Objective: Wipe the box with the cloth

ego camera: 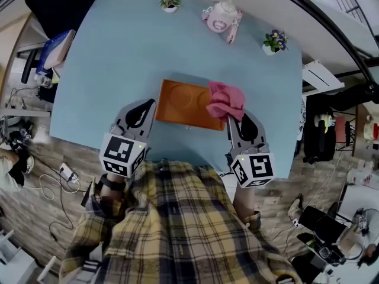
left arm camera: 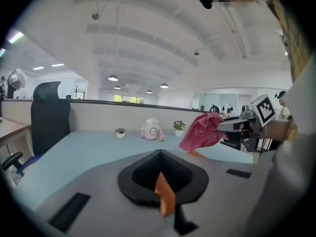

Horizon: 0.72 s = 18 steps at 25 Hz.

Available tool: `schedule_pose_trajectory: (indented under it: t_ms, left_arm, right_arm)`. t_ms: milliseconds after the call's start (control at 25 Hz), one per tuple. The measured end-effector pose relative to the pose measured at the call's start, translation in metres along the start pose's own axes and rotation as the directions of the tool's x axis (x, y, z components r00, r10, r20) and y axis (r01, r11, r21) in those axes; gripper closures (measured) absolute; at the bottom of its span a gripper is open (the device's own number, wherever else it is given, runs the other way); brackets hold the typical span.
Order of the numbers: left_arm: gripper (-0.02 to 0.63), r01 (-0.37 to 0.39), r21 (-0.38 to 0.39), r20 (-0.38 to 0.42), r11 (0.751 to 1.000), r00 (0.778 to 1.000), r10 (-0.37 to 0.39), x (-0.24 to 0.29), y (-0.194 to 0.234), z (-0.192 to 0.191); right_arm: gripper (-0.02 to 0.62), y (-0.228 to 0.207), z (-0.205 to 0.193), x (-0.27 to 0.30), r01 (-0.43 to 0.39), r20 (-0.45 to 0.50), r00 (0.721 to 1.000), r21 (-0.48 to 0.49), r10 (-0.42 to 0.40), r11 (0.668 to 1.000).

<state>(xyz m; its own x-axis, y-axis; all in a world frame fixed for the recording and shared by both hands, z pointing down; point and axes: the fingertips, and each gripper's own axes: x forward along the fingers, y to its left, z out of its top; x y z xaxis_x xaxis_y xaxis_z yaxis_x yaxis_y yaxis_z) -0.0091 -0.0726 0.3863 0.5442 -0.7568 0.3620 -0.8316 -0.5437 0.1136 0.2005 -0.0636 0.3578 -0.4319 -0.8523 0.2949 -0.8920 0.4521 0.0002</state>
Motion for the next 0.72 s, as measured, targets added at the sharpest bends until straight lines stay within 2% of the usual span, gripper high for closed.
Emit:
schedule_pose_trajectory:
  t_ms: [720]
  left_arm:
    - [0.615,0.002,0.017,-0.015,1.000,1.000,-0.002,0.0041,-0.0027,-0.0009]
  right_arm:
    - [0.508,-0.0016,-0.0090,-0.0013,0.004,-0.015,1.000,0.006,-0.004,1.000]
